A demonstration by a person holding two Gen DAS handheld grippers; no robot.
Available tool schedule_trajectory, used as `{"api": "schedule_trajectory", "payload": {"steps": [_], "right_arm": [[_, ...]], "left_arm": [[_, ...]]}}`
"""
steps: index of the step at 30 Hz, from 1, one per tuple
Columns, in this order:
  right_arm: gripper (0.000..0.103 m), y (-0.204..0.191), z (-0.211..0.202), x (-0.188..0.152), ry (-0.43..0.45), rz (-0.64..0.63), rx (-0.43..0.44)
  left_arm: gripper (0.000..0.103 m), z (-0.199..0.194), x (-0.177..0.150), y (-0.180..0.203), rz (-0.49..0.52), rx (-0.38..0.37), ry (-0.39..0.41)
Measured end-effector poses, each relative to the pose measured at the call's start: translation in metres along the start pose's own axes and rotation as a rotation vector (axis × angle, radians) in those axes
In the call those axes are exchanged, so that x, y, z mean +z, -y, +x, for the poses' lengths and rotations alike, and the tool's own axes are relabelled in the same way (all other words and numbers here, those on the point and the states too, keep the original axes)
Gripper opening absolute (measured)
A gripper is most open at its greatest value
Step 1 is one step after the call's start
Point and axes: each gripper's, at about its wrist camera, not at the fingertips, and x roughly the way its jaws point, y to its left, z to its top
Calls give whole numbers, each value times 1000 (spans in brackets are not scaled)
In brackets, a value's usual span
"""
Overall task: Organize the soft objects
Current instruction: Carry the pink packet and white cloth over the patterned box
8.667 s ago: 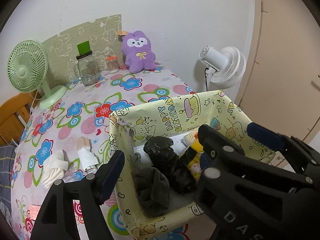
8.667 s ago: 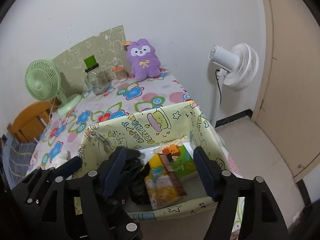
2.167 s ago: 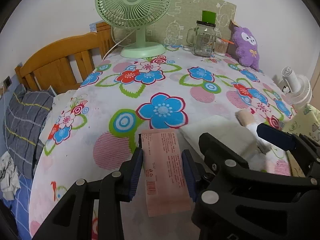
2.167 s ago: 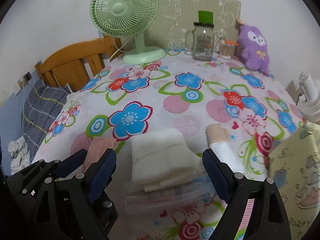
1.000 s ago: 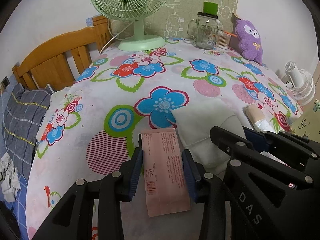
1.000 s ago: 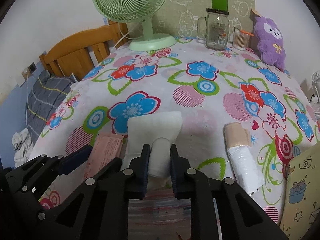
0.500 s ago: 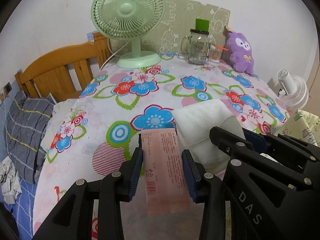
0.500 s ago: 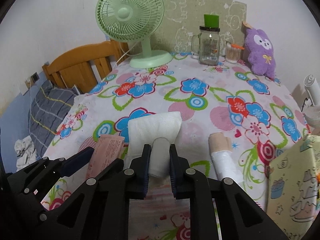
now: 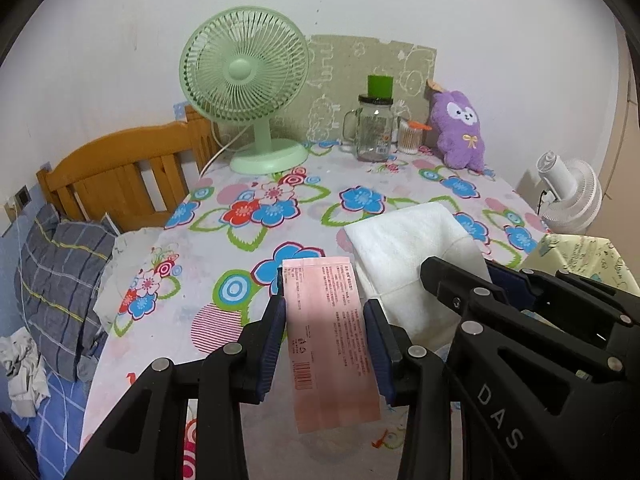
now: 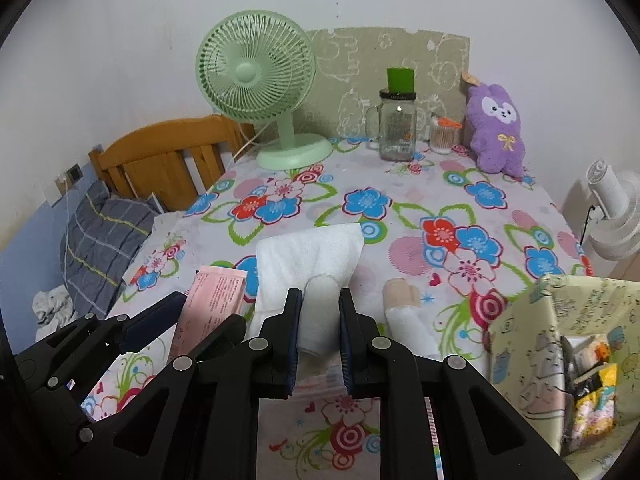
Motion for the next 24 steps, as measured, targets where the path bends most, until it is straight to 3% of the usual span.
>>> {"api": "schedule_trajectory", "payload": {"steps": [9,24], "right_arm": [[20,10,-33,-1,38,5,-11],[20,49,-83,-7,97,45,-67]], "left_arm": [[41,-28,1,18,8,-1,34],[41,-59,5,70,68,-65,88]]}}
